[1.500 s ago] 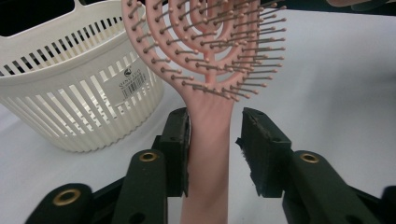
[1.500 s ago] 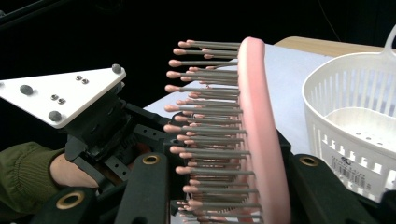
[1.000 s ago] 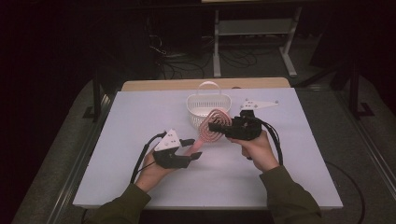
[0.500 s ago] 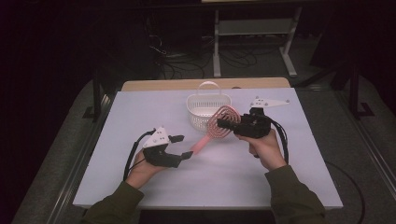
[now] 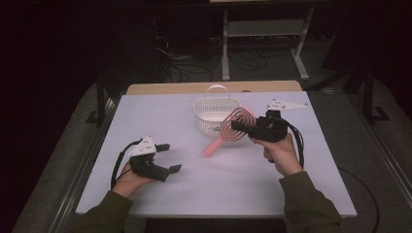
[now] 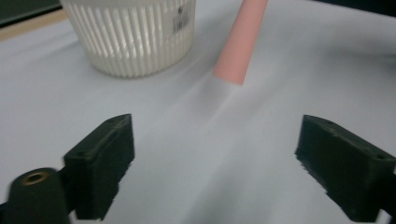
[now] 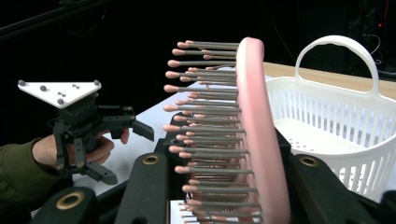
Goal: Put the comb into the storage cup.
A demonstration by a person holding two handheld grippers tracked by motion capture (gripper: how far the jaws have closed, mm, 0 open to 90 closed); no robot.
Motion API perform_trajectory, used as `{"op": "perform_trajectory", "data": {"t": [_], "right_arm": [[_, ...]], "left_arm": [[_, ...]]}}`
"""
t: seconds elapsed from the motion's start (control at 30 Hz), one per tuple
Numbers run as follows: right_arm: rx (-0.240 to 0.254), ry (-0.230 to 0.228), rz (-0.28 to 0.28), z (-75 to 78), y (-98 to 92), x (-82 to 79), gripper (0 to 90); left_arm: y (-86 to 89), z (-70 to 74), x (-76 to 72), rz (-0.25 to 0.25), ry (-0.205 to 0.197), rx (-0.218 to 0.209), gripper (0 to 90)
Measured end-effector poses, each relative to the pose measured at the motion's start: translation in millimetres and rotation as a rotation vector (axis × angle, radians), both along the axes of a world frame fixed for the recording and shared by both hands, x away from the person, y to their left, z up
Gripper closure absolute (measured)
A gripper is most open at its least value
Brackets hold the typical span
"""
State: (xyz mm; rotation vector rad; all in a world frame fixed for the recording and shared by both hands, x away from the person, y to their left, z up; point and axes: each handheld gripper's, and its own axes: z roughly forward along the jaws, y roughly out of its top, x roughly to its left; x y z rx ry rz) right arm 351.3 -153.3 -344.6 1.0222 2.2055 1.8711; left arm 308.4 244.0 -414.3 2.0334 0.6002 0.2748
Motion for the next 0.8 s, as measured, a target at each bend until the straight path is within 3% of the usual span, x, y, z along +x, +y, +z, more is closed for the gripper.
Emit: {"op": "perform_trajectory", "data": {"t": [0.2,0.43,0.7,0.8], "right_arm": [[-0.002,-0.002,-0.004,0.4,-1.4,-0.1,62.5],[-0.002,-0.004,-0.007,1.2,-2.7,-0.4,62.5],[-0.002,-0.012,-0.013,3.4,-4.7,-1.6,62.5],[0.004,-0.013,-0.016,4.0,-5.2,-1.7,62.5]], "left_arm": [[10.9,-6.9,-5.2,0.001,0.028,0.029,0.0],[19.6,-15.9,-10.7,0.011,0.051,0.068,0.0],[14.9,-18.4,-10.5,-0.01,0.056,0.1,0.0],[13.8,-19.6,-9.8,-0.015,0.078,0.104,0.0]]}}
